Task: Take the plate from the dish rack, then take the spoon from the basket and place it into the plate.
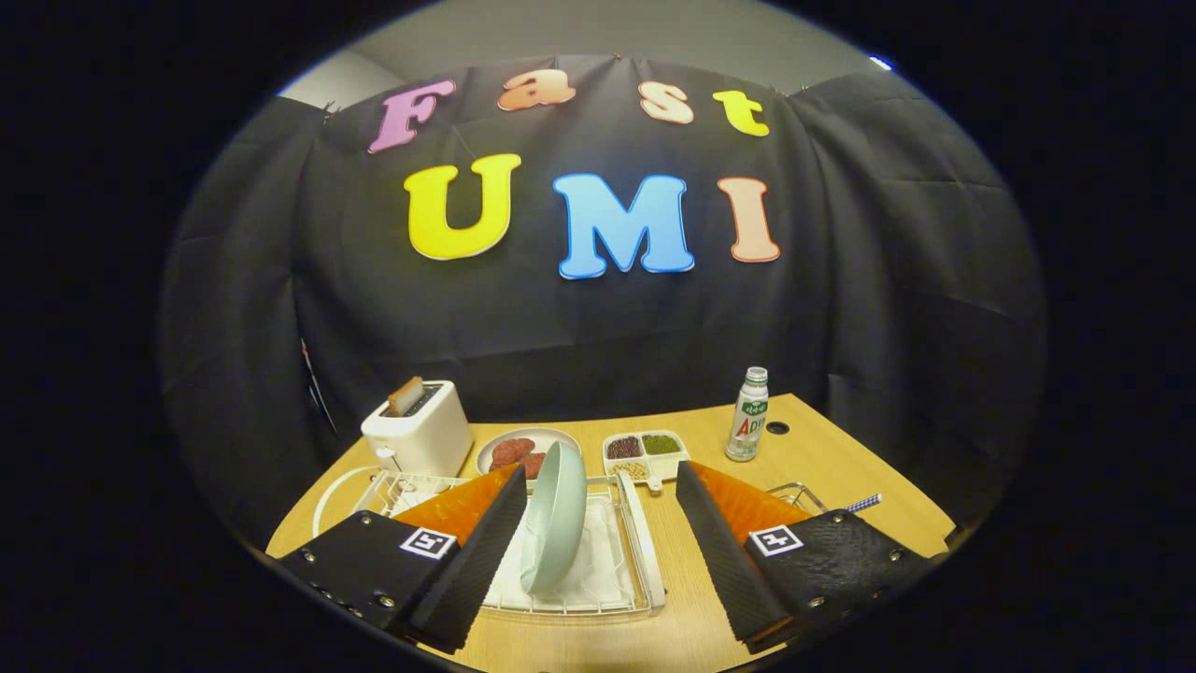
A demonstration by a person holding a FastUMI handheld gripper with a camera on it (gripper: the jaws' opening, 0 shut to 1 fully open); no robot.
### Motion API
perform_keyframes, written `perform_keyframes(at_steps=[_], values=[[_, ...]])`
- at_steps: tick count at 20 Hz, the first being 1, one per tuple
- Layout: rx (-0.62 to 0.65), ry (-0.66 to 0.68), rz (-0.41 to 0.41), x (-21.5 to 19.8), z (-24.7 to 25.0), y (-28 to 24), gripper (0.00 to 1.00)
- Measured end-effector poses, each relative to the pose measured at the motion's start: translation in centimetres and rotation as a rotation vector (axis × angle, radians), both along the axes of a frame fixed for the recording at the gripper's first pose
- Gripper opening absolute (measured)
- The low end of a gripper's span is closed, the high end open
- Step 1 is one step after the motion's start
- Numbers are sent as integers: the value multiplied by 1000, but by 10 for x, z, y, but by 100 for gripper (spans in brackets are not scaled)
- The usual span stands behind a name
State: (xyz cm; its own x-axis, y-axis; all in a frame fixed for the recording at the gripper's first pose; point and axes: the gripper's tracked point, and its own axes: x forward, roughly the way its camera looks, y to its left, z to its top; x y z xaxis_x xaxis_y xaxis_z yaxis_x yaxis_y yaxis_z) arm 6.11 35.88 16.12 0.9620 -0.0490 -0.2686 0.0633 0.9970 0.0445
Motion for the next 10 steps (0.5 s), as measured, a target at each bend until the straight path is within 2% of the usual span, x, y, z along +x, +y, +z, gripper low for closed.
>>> perform_keyframes(at_steps=[6,10], values=[[17,142,26,54,-53,20,99],[75,260,49,71,-84,32,98]])
